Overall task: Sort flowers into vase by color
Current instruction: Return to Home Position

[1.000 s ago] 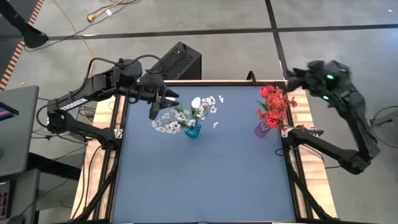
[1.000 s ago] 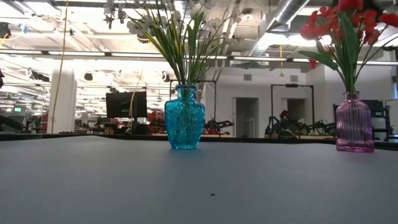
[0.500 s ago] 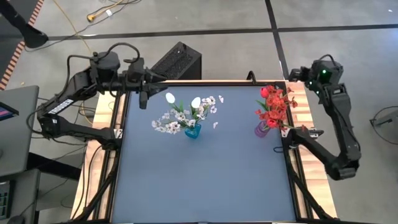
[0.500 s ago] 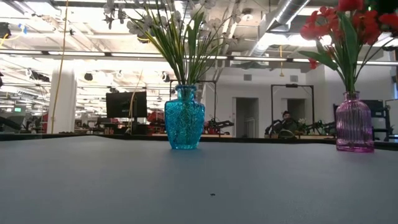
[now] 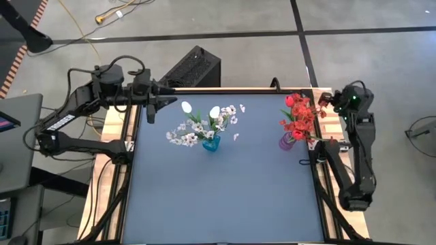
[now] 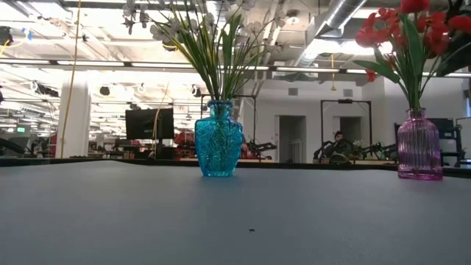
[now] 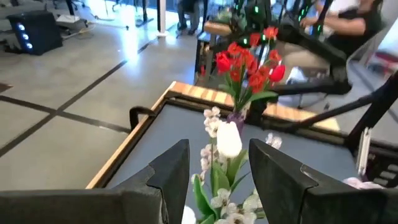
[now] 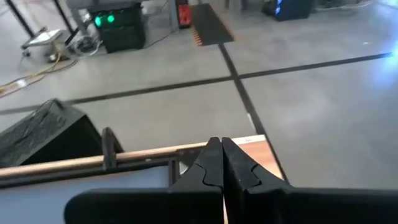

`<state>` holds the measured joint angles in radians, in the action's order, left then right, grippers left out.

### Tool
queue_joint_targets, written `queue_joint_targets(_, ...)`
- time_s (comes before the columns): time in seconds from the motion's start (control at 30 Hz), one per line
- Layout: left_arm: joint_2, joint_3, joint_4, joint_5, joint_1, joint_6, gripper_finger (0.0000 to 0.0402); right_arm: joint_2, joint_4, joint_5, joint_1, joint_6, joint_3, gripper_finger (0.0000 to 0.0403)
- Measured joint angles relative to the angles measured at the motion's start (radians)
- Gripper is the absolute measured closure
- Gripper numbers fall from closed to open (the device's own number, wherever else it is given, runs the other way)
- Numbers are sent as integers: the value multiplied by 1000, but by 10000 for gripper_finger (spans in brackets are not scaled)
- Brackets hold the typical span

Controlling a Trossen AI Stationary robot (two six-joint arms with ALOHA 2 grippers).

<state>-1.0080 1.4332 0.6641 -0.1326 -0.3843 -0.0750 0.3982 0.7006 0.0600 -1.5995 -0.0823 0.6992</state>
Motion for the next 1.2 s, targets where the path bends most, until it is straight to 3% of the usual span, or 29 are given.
queue_joint_targets(0.17, 89, -91, -77, 0, 0, -62, 247, -26, -12, -4, -40, 1, -1, 387)
queue_joint_targets(0.27, 130, -122, -107, 0, 0, -84, 247, -29, -77, -16, -34, -81, -12, 387)
queue_joint_targets(0.47, 179, -132, -167, 0, 0, -97, 247, -117, -242, -6, -9, -151, -175, 387)
queue_joint_targets(0.67, 194, -132, -192, -1, 0, -130, 247, -245, -536, 20, 6, -65, -341, 387)
queue_joint_targets(0.87, 189, -132, -191, -2, 0, -166, 247, -164, -590, -62, 15, -31, -404, 387)
queue_joint_targets(1.2, 186, -132, -192, -13, 0, -199, 247, -159, -619, -77, 37, 141, -489, 387)
